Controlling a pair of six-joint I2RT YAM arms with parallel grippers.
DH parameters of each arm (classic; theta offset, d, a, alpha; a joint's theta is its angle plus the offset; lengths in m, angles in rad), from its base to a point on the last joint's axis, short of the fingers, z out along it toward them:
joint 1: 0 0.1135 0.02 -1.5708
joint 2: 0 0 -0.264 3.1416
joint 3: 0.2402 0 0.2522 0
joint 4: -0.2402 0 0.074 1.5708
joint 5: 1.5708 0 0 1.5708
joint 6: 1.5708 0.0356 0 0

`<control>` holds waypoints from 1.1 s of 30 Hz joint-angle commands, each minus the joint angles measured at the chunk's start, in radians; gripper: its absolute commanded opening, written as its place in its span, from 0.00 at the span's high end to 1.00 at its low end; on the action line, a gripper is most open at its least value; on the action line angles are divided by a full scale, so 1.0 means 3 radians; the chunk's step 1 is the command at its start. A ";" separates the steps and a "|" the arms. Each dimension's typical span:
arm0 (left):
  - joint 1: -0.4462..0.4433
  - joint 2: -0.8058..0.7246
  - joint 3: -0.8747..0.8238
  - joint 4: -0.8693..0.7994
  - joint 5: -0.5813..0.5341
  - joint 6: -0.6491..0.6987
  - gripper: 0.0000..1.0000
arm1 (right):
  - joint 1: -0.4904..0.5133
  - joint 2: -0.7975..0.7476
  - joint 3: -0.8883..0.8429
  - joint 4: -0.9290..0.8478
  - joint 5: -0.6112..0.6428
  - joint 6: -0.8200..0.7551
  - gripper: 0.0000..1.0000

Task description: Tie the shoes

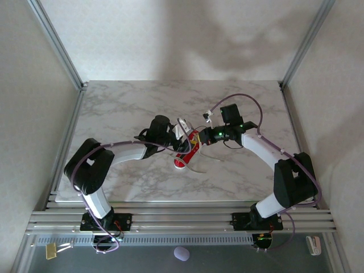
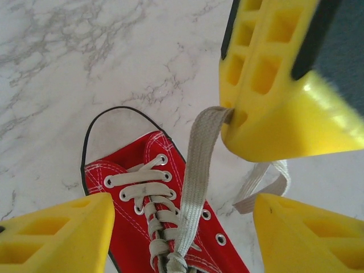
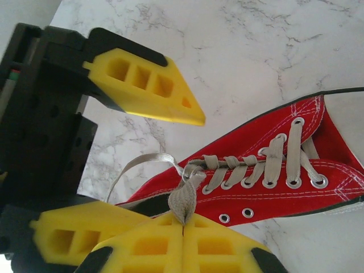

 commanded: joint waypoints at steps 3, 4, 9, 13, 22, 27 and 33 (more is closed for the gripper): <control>0.0037 0.0134 0.0221 -0.0104 0.0166 0.0062 0.46 | 0.0019 -0.0080 0.0002 -0.0047 -0.0063 -0.0062 1.00; 0.0037 0.0152 0.0241 -0.0104 0.0178 0.0058 0.50 | 0.0020 -0.0078 0.0006 -0.0052 -0.0057 -0.0062 1.00; 0.0043 0.0212 0.0323 -0.0104 0.0203 0.0038 0.72 | 0.0036 -0.0076 0.0017 -0.0064 -0.0047 -0.0057 1.00; 0.0043 0.0242 0.0335 -0.0104 0.0244 0.0032 0.87 | 0.0045 -0.0086 0.0018 -0.0065 -0.0033 -0.0048 1.00; 0.0102 0.0104 0.0126 0.0207 0.0264 -0.0242 1.00 | 0.0099 -0.0029 0.0011 -0.0150 0.0230 -0.0085 1.00; 0.0198 0.0011 -0.0049 0.0394 0.0217 -0.0471 1.00 | 0.0224 0.0162 0.0093 -0.0357 0.0782 -0.0157 1.00; 0.0216 0.0019 -0.0084 0.0320 0.0229 -0.0597 1.00 | 0.0329 -0.0064 -0.0001 -0.0104 0.0896 -0.0025 0.69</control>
